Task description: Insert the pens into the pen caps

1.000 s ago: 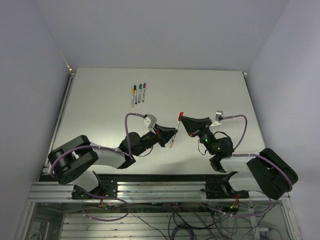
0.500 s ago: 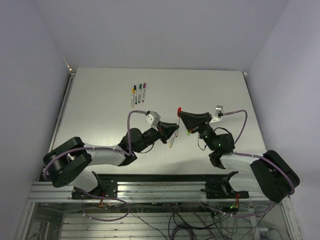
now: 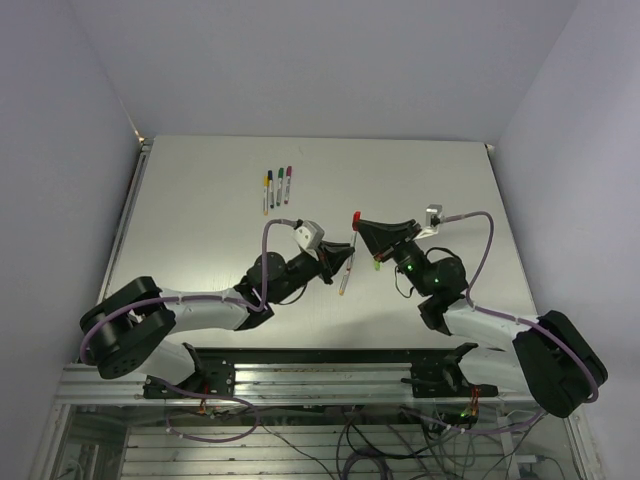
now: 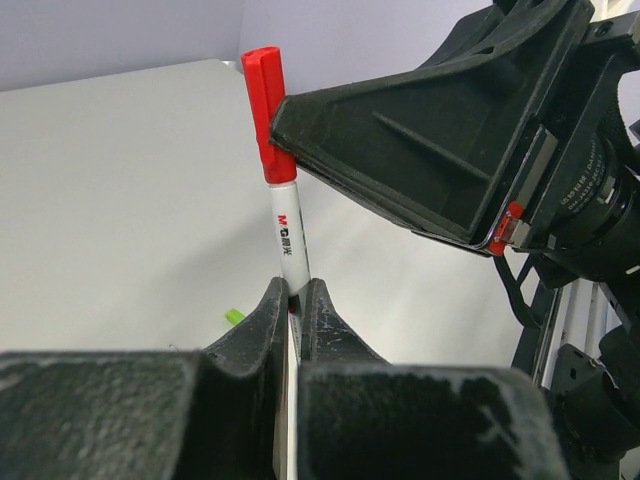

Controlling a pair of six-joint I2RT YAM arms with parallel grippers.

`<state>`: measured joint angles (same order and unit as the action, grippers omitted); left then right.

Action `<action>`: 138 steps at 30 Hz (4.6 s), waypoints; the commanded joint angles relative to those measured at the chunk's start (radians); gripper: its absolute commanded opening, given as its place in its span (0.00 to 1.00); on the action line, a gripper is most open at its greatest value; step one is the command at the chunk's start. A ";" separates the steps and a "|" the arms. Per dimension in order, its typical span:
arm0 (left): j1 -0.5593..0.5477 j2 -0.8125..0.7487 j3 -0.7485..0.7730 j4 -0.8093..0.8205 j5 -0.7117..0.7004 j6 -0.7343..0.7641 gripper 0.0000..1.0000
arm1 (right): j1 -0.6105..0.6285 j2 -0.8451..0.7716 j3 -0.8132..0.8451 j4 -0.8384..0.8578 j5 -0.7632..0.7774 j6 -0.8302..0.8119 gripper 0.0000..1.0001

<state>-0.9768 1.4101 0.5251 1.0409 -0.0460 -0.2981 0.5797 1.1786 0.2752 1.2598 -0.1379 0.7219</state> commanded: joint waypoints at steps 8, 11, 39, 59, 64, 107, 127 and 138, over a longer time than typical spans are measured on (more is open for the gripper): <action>0.030 -0.051 0.152 0.209 -0.089 0.080 0.07 | 0.036 0.032 -0.014 -0.303 -0.081 -0.026 0.00; 0.033 -0.050 0.164 0.217 -0.097 0.089 0.07 | 0.045 0.038 -0.007 -0.332 -0.077 -0.037 0.00; 0.070 -0.090 0.058 0.028 -0.077 0.080 0.07 | 0.100 -0.053 0.123 -0.505 0.144 -0.153 0.22; 0.282 0.267 0.441 -0.489 -0.203 0.006 0.07 | 0.100 -0.425 0.124 -0.910 0.461 -0.184 0.38; 0.362 0.464 0.680 -0.643 -0.190 -0.016 0.07 | 0.099 -0.391 0.139 -0.984 0.549 -0.177 0.38; 0.501 0.915 1.106 -0.870 -0.323 0.057 0.31 | 0.096 -0.333 0.067 -0.945 0.558 -0.142 0.37; 0.485 0.654 0.921 -0.752 -0.248 0.030 0.45 | 0.089 -0.277 0.113 -0.986 0.689 -0.103 0.57; 0.340 0.407 0.589 -0.709 -0.208 -0.015 0.46 | -0.134 -0.061 0.257 -1.178 0.516 -0.086 0.60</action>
<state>-0.5682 1.8839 1.2011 0.3012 -0.2985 -0.2951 0.5137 1.0851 0.5117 0.1341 0.4763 0.6403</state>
